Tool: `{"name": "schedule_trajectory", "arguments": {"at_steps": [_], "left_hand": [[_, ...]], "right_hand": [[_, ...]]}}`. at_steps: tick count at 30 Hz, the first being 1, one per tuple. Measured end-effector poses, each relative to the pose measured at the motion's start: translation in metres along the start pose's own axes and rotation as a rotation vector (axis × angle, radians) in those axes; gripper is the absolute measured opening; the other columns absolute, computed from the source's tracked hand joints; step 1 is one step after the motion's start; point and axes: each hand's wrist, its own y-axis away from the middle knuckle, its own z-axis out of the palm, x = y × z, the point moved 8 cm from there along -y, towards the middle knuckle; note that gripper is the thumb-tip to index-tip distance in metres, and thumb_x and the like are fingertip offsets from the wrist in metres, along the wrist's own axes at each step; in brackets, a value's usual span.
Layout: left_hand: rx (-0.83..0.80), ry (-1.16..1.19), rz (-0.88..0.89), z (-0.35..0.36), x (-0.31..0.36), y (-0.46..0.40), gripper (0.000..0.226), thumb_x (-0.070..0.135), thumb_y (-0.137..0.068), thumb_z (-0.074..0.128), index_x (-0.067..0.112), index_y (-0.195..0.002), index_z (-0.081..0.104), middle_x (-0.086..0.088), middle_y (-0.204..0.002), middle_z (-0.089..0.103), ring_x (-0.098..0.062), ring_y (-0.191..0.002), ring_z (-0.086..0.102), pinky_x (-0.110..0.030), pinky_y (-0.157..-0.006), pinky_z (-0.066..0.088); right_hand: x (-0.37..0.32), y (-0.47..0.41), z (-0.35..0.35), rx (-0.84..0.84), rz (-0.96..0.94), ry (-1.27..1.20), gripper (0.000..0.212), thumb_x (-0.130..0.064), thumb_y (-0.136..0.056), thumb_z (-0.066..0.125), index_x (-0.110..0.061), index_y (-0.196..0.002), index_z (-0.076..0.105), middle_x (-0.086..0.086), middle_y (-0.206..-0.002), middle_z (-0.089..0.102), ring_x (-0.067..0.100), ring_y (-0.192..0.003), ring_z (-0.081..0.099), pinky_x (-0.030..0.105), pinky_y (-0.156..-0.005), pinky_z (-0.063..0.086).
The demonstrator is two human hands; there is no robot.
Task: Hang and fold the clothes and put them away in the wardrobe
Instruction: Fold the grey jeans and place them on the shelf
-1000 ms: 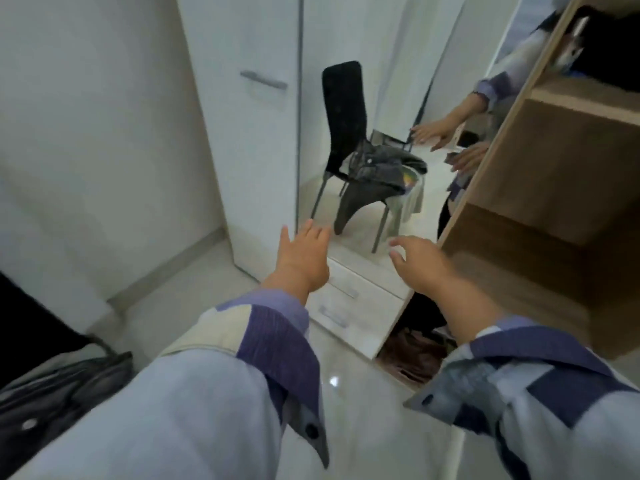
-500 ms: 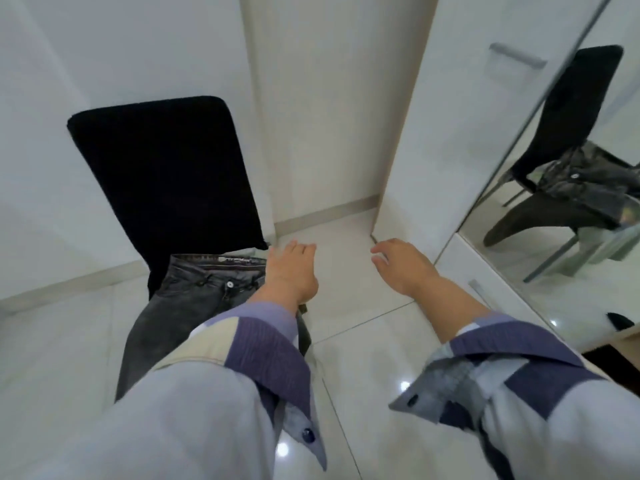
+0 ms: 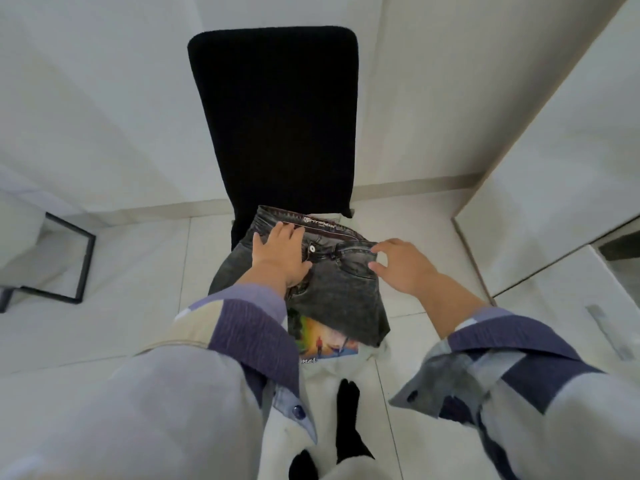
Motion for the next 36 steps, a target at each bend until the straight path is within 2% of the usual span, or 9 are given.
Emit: {"name": "schedule_trajectory", "arguments": {"at_steps": [12, 17, 21, 24, 27, 30, 32, 34, 36], "left_hand": [[-0.25, 0.027, -0.098, 0.091, -0.051, -0.166, 0.089, 0.028, -0.083, 0.065, 0.021, -0.151, 0.009, -0.001, -0.16, -0.002, -0.022, -0.147, -0.005, -0.055, -0.117, 0.006], [-0.262, -0.079, -0.072, 0.128, -0.06, -0.223, 0.1, 0.021, -0.081, 0.069, 0.02, -0.152, -0.001, -0.002, -0.159, -0.016, -0.023, -0.146, -0.015, -0.058, -0.116, 0.003], [-0.29, -0.197, -0.051, 0.144, -0.073, -0.253, 0.121, 0.04, -0.071, 0.078, 0.02, -0.151, -0.011, -0.003, -0.157, -0.024, -0.024, -0.144, -0.022, -0.062, -0.114, -0.003], [-0.224, -0.365, -0.044, 0.148, -0.083, -0.263, 0.136, 0.065, -0.059, 0.075, 0.018, -0.149, -0.015, -0.004, -0.157, -0.023, -0.025, -0.144, -0.021, -0.065, -0.109, -0.008], [-0.134, -0.499, -0.036, 0.139, -0.081, -0.264, 0.139, 0.075, -0.054, 0.069, 0.013, -0.149, -0.011, -0.006, -0.157, 0.0, -0.026, -0.147, -0.002, -0.066, -0.107, -0.011], [-0.177, -0.514, -0.093, 0.132, -0.08, -0.261, 0.119, 0.073, -0.06, 0.068, 0.012, -0.147, 0.014, -0.006, -0.145, 0.03, -0.026, -0.136, 0.026, -0.06, -0.112, 0.005], [-0.204, -0.446, -0.134, 0.125, -0.084, -0.256, 0.078, 0.058, -0.075, 0.064, 0.018, -0.137, 0.04, -0.004, -0.133, 0.048, -0.026, -0.126, 0.041, -0.05, -0.109, 0.023], [-0.152, -0.409, -0.15, 0.108, -0.09, -0.247, 0.042, 0.035, -0.087, 0.054, 0.022, -0.127, 0.053, -0.005, -0.125, 0.055, -0.027, -0.119, 0.048, -0.045, -0.104, 0.029], [-0.097, -0.448, -0.152, 0.088, -0.096, -0.23, 0.037, 0.026, -0.087, 0.049, 0.023, -0.123, 0.056, -0.005, -0.122, 0.057, -0.026, -0.117, 0.048, -0.042, -0.102, 0.028]], "right_hand": [[0.022, -0.185, 0.094, -0.268, 0.075, 0.015, 0.05, -0.032, -0.093, 0.053, -0.023, -0.14, 0.04, 0.01, -0.143, 0.039, 0.034, -0.131, 0.036, 0.045, -0.106, 0.037], [0.045, -0.24, 0.125, -0.242, 0.117, 0.119, 0.078, -0.034, -0.085, 0.065, -0.021, -0.149, 0.021, 0.012, -0.155, 0.021, 0.034, -0.141, 0.02, 0.049, -0.113, 0.025], [0.057, -0.268, 0.147, -0.293, 0.118, 0.129, 0.109, -0.039, -0.073, 0.077, -0.024, -0.151, 0.003, 0.007, -0.159, 0.008, 0.029, -0.146, 0.005, 0.054, -0.117, 0.01], [0.062, -0.281, 0.155, -0.316, 0.104, 0.134, 0.12, -0.046, -0.064, 0.082, -0.027, -0.151, 0.001, 0.008, -0.156, 0.016, 0.031, -0.143, 0.019, 0.056, -0.116, 0.006], [0.066, -0.281, 0.149, -0.286, 0.115, 0.231, 0.117, -0.059, -0.059, 0.079, -0.033, -0.148, 0.008, 0.01, -0.141, 0.033, 0.036, -0.124, 0.045, 0.05, -0.105, 0.03], [0.063, -0.269, 0.136, -0.2, 0.125, 0.363, 0.097, -0.069, -0.065, 0.069, -0.026, -0.141, 0.026, 0.008, -0.127, 0.047, 0.033, -0.111, 0.054, 0.042, -0.092, 0.036], [0.054, -0.255, 0.131, -0.167, 0.091, 0.436, 0.069, -0.067, -0.076, 0.059, -0.021, -0.125, 0.044, 0.006, -0.108, 0.062, 0.029, -0.103, 0.057, 0.039, -0.088, 0.034], [0.041, -0.239, 0.127, -0.157, 0.034, 0.512, 0.045, -0.06, -0.086, 0.052, -0.022, -0.11, 0.056, 0.002, -0.095, 0.066, 0.026, -0.099, 0.057, 0.037, -0.088, 0.032], [0.029, -0.221, 0.118, -0.135, -0.025, 0.561, 0.035, -0.053, -0.091, 0.047, -0.024, -0.104, 0.061, -0.001, -0.088, 0.064, 0.022, -0.098, 0.056, 0.038, -0.094, 0.029]]}}
